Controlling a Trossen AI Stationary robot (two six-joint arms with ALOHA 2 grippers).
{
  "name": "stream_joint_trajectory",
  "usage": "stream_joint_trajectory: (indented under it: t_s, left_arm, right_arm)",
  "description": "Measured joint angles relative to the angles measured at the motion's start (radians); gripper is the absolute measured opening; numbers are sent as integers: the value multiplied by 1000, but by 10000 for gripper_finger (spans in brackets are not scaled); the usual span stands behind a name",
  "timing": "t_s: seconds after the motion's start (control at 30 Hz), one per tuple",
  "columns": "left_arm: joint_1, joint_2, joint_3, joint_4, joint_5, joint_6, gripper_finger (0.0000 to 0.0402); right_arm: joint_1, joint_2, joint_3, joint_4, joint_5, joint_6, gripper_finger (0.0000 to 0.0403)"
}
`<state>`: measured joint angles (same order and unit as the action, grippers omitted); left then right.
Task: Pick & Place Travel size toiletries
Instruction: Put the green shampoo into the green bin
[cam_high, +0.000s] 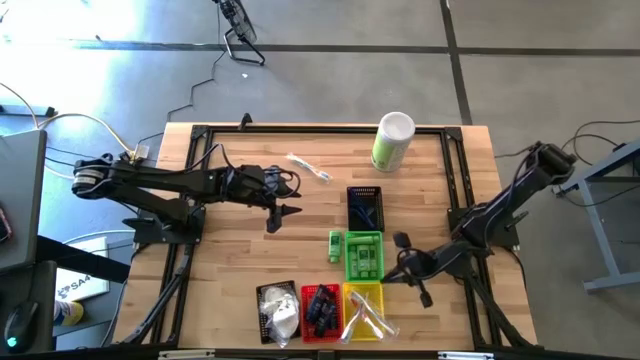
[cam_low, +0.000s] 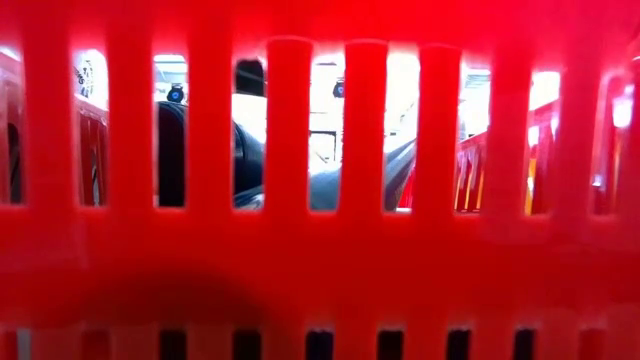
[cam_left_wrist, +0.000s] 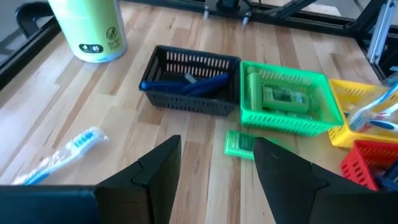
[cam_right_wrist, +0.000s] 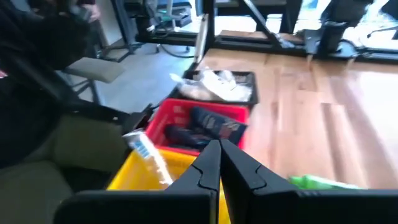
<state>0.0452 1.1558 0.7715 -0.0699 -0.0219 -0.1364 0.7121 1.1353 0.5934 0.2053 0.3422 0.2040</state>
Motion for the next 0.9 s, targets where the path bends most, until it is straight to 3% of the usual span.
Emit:
stream_joint_trajectory:
  t_s: [0.57, 0.9]
  left_arm:
    - [-68, 273, 0, 220, 6, 35, 198]
    - [-66, 373, 0, 379, 1, 60, 193]
  right_arm:
    - [-243, -12, 0, -8, -1, -214, 2]
    - [-374, -125, 0, -32, -4, -262, 2]
